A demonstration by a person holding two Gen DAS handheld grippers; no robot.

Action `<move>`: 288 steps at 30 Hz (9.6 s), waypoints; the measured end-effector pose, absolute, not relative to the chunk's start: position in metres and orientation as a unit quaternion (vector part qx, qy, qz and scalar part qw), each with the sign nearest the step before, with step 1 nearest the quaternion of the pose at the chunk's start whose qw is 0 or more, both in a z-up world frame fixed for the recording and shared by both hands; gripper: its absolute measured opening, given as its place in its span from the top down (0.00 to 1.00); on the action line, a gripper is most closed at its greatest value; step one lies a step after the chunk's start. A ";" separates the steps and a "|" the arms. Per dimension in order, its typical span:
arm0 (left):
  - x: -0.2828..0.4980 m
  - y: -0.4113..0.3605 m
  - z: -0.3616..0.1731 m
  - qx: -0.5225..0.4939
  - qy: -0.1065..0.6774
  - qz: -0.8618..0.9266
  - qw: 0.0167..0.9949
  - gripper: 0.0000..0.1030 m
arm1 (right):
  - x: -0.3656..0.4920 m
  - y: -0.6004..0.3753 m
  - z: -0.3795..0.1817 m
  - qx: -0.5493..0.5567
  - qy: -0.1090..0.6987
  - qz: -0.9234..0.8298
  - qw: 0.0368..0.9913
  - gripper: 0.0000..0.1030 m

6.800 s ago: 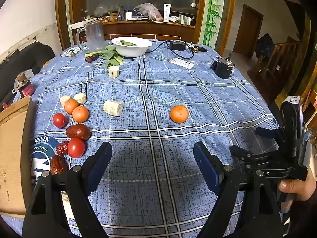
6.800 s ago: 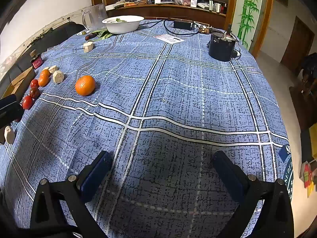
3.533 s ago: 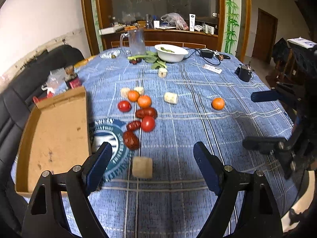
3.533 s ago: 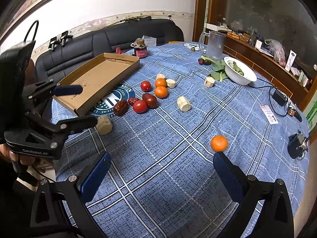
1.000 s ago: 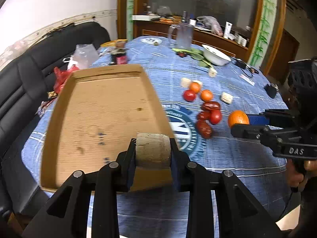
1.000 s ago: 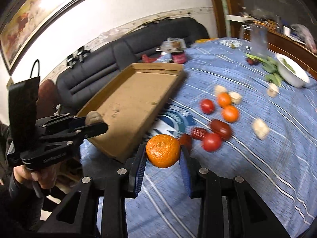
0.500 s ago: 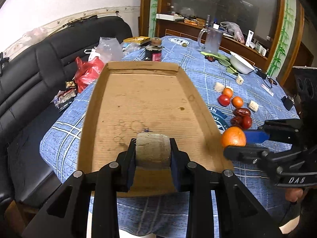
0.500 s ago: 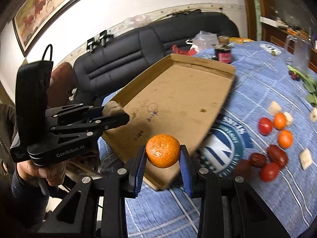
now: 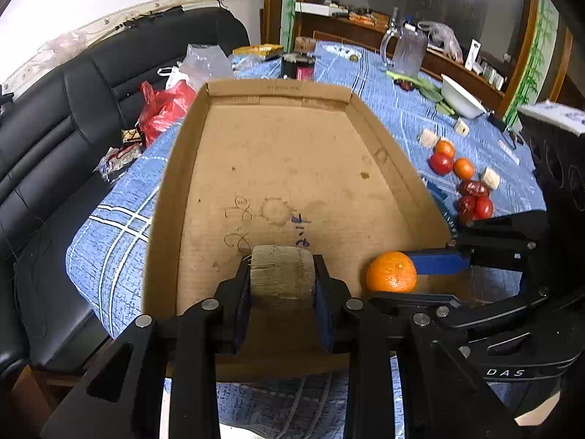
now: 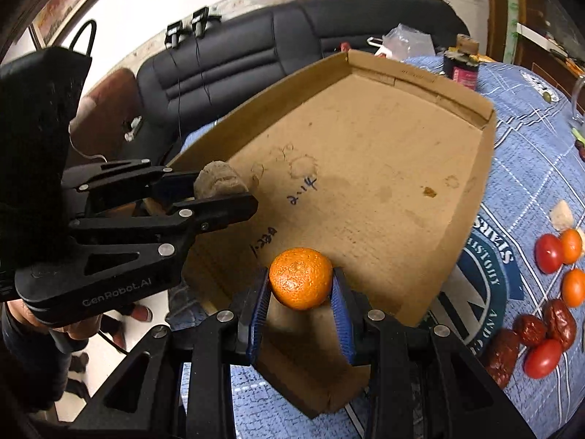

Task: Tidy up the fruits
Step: 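Carry the cork chunk with the left tool while the right tool carries the mandarin over the tray, then open both tools to drop the cork chunk and mandarin into the tray, then grasp the red date with the left tool while the right tool grasps another cork chunk, then carry the red date with the left tool while the right tool carries the cork chunk over the tray, then open both tools to release the red date and cork chunk into the tray, then grasp a second red date with the left tool while the right tool grasps a tomato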

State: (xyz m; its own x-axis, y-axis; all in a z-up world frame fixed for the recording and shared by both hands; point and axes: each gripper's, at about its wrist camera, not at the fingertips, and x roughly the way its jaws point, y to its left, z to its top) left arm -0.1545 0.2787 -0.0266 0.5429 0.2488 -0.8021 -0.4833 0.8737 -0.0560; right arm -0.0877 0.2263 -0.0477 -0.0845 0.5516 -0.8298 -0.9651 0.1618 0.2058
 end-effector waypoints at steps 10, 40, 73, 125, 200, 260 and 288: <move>-0.153 0.277 -0.036 -0.132 0.447 0.220 0.857 0.71 | -0.084 0.228 -0.050 -0.245 0.430 0.599 0.629 0.62; -0.117 0.186 0.004 -0.106 0.414 0.148 0.892 0.51 | -0.018 0.056 -0.018 -0.105 0.429 0.507 0.740 0.47; -0.020 0.139 -0.044 -0.117 0.470 0.099 0.869 0.52 | 0.108 0.038 -0.045 -0.111 0.418 0.390 0.813 0.47; -0.084 0.163 0.003 -0.115 0.397 0.140 0.900 0.75 | -0.014 0.049 0.001 -0.104 0.373 0.476 0.790 0.69; -0.124 0.300 -0.032 -0.168 0.418 0.266 0.852 0.48 | -0.059 0.226 -0.042 -0.192 0.399 0.562 0.698 0.66; -0.040 0.153 -0.004 -0.110 0.430 0.126 0.887 0.40 | 0.031 0.071 -0.047 -0.122 0.404 0.433 0.796 0.69; -0.010 0.134 -0.031 -0.075 0.446 0.139 0.881 0.71 | 0.010 -0.002 -0.008 -0.062 0.387 0.427 0.815 0.69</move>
State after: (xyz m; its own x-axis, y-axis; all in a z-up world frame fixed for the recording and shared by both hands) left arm -0.0098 0.1335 -0.0309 0.5628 0.1783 -0.8071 -0.3129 0.9497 -0.0083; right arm 0.0100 -0.0023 -0.0079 0.3353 0.6485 -0.6834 -0.7440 0.6273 0.2303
